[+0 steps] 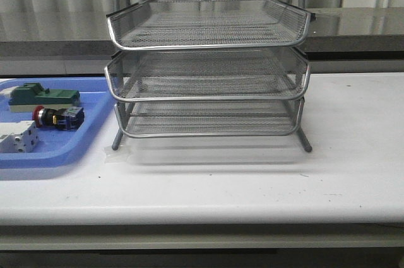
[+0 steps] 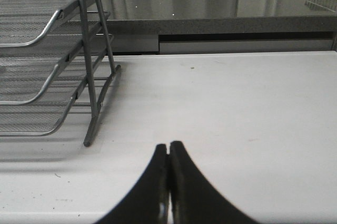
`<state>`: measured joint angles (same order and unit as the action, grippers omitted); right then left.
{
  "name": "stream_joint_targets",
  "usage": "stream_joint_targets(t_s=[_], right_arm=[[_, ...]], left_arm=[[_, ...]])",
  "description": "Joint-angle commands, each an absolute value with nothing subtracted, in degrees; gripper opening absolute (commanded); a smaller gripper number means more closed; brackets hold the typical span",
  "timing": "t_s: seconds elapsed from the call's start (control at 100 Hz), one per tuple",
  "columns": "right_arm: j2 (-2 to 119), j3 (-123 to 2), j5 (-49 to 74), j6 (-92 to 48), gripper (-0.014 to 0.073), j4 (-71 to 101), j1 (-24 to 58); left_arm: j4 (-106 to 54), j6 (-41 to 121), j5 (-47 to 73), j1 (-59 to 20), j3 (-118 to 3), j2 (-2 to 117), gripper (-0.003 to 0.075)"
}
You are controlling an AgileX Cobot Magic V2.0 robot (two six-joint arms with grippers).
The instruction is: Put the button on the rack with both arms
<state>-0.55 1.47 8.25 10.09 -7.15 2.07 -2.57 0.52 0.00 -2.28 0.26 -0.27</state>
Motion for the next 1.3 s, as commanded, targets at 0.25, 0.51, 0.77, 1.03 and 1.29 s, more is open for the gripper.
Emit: stream_joint_targets(t_s=[0.25, 0.51, 0.77, 1.03, 1.29], right_arm=[[-1.6, 1.6, 3.8, 10.0, -0.0058, -6.9, 1.8], [-1.6, 1.6, 3.8, 9.1, -0.0058, -8.8, 1.8], [-1.6, 1.6, 2.4, 9.2, -0.0058, -8.8, 1.8], [-1.6, 0.2, -6.1, 9.8, -0.0058, -7.7, 1.8], [5.0, -12.5, 9.0, 9.9, -0.0058, -2.0, 1.8]], left_arm=[[-3.0, 0.0, -4.3, -2.2, 2.2, -2.0, -0.0020], [-3.0, 0.0, -4.3, -2.2, 2.2, -2.0, -0.0020], [-3.0, 0.0, -4.3, -2.2, 2.2, -2.0, -0.0020], [-3.0, 0.0, -4.3, -2.2, 2.2, -2.0, -0.0020], [-3.0, 0.0, -4.3, -2.2, 2.2, -2.0, -0.0020]])
